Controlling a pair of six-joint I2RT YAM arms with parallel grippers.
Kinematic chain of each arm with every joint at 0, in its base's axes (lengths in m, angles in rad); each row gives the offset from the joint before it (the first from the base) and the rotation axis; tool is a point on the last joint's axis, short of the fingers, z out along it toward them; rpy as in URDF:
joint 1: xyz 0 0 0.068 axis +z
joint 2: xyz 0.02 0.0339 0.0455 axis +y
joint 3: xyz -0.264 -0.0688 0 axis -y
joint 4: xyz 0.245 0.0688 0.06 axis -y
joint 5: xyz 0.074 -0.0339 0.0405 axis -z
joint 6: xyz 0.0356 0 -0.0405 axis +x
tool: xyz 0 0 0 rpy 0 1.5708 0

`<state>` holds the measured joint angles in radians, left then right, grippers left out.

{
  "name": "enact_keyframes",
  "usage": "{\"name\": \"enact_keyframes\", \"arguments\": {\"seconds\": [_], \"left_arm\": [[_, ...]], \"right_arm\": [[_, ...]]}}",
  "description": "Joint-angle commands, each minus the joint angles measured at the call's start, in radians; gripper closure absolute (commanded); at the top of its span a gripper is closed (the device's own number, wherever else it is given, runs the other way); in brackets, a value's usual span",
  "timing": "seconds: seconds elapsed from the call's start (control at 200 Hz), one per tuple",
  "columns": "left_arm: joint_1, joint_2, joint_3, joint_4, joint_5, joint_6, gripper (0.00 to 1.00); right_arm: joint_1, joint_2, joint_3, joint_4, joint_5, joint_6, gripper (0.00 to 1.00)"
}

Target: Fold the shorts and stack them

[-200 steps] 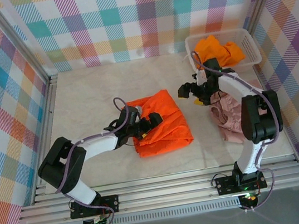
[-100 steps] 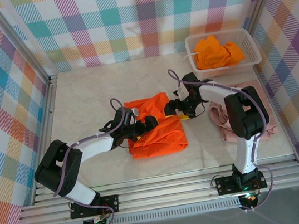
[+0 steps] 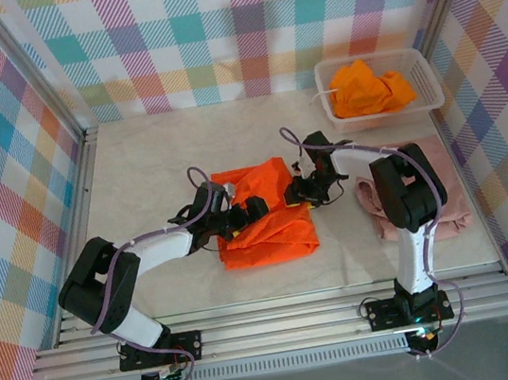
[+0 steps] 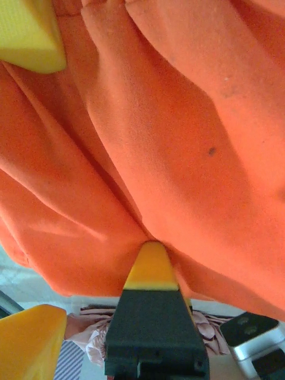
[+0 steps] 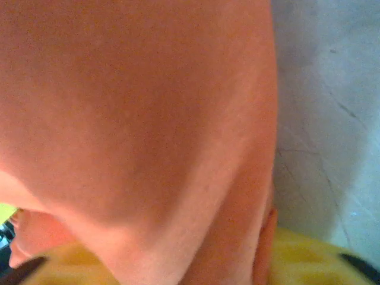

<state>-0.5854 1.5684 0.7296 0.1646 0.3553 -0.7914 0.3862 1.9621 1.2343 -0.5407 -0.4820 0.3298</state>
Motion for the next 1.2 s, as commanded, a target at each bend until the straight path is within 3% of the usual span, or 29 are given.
{"name": "enact_keyframes", "arguments": {"seconds": [0.0,0.1,0.305,0.64,1.195], "left_arm": [[0.013,-0.016,-0.033,-0.059,-0.024,0.010,0.00],[0.015,-0.063,-0.031,-0.060,-0.034,0.002,0.00],[0.025,-0.189,-0.005,-0.121,-0.081,0.020,0.00],[0.033,-0.263,-0.006,-0.144,-0.114,0.033,0.00],[0.034,-0.258,-0.004,-0.103,-0.099,0.019,0.00]], "right_arm": [[0.032,0.018,0.020,0.008,0.018,-0.007,0.67],[0.043,-0.005,0.028,-0.015,0.067,-0.012,0.82],[0.062,-0.100,0.072,-0.141,0.244,-0.048,0.94],[0.066,-0.261,0.215,-0.414,0.450,-0.107,1.00],[0.034,-0.258,0.485,-0.838,0.814,-0.193,1.00]]}}
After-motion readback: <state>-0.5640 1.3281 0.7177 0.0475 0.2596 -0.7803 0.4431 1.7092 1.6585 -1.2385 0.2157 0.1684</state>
